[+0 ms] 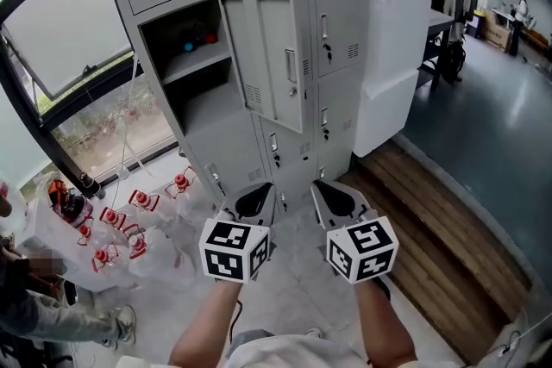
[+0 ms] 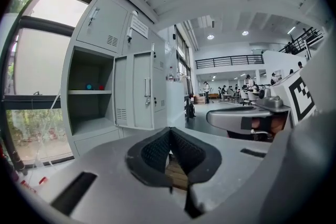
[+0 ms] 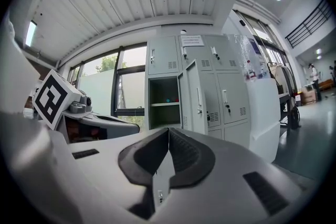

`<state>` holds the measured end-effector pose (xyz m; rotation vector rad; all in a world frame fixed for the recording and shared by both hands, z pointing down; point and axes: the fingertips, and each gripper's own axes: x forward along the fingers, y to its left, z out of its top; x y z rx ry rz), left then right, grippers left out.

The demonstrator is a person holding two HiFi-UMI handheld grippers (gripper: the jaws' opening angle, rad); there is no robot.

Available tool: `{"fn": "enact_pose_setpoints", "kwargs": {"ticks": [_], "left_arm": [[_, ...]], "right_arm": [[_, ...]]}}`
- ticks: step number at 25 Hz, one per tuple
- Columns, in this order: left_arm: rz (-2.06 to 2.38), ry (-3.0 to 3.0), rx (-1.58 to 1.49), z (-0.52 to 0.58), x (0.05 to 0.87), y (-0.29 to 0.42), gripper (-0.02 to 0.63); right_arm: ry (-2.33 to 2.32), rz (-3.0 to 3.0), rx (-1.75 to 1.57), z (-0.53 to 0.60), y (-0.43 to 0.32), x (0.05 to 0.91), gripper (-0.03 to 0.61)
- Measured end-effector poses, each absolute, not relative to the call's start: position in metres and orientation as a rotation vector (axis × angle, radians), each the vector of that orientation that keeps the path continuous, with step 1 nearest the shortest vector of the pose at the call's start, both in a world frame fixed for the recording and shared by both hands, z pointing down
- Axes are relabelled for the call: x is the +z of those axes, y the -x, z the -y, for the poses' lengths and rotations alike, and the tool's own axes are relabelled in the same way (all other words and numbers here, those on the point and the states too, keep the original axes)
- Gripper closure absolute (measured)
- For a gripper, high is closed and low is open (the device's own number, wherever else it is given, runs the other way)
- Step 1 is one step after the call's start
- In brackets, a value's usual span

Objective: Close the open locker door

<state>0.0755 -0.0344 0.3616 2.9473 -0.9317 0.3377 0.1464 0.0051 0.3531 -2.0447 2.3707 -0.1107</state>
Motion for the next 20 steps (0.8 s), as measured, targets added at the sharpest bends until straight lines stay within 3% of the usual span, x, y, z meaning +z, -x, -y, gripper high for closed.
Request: {"fn": "enact_pose_setpoints", "kwargs": {"ticks": [20], "left_arm": [[0.915, -2.947, 0.290, 0.119, 0.363, -0.128, 0.607]], "right_arm": [[2.059, -2.390, -0.040, 0.073, -0.198, 0.348, 0.572]]}}
